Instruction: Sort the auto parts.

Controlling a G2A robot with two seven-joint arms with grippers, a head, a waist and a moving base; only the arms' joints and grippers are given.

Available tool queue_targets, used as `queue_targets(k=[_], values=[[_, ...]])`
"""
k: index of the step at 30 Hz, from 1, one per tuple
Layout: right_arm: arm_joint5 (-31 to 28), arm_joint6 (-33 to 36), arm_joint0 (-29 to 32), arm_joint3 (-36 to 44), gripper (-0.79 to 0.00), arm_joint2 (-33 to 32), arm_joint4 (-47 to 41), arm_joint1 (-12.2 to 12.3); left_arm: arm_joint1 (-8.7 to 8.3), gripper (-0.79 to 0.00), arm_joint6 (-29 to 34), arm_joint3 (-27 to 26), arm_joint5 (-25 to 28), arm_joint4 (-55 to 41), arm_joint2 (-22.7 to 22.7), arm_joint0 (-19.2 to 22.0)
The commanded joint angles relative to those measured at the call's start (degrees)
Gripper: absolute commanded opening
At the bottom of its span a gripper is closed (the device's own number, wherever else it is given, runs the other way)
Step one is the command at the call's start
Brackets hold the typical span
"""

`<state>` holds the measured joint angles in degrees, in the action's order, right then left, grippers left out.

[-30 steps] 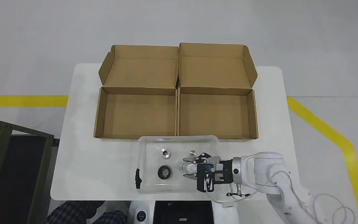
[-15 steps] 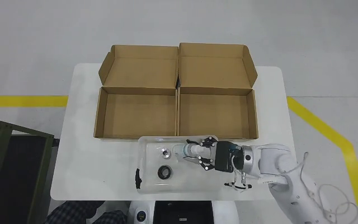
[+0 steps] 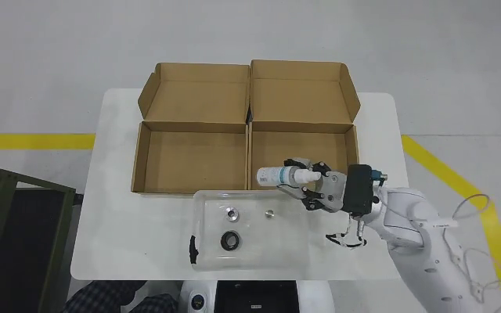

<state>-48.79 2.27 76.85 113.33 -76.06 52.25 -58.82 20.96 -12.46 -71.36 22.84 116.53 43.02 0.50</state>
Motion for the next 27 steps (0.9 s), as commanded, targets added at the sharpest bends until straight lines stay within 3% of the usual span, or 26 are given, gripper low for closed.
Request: queue_targets(k=[1, 14, 27], values=[[0.11, -0.65, 0.25, -0.26, -0.785, -0.73, -1.29, 0.03, 0.00, 0.000, 0.00, 0.00, 0.00, 0.00, 0.00, 0.00], [-0.34, -1.91, 0.26, -1.18, -0.785, -1.48, -5.88, -0.09, 0.00, 0.000, 0.00, 0.00, 0.00, 0.00, 0.00, 0.00], [4.55, 5.13, -2.88, -2.70, -0.785, 2.80, 1.94, -0.56, 0.00, 0.000, 0.00, 0.00, 0.00, 0.00, 0.00, 0.00]])
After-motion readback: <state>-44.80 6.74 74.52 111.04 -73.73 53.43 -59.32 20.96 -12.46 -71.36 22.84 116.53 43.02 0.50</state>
